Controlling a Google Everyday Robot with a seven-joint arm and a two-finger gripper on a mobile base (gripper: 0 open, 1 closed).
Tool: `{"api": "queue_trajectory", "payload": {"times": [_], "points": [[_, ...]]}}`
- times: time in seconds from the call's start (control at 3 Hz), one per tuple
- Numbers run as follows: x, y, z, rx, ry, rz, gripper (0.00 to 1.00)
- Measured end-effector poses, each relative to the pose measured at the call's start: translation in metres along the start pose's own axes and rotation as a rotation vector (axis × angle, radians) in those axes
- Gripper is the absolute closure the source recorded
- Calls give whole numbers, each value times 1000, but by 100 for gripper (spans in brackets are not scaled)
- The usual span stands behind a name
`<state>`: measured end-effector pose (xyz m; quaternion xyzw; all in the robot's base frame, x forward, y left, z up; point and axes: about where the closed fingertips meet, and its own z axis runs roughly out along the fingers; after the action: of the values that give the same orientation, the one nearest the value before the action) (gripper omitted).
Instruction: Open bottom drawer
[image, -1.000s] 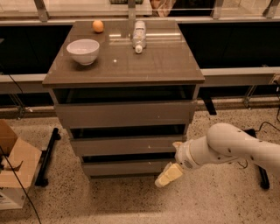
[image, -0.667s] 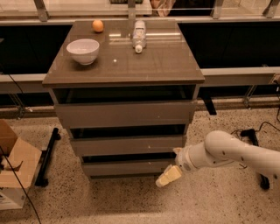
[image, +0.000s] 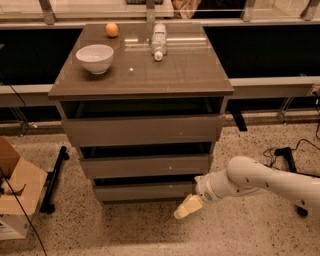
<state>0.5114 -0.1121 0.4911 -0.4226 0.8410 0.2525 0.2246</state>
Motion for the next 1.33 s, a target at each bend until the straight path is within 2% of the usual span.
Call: {"api": "queue_trajectory", "payload": {"times": [0.33,0.67,1.0,1.33], "points": [[1,-25,27,36,-12,-6,0],[12,-67,74,66,-45,23,0],[21,-95,104,80,-69,59,0],[38,-126,141,70,-64,117,0]]}}
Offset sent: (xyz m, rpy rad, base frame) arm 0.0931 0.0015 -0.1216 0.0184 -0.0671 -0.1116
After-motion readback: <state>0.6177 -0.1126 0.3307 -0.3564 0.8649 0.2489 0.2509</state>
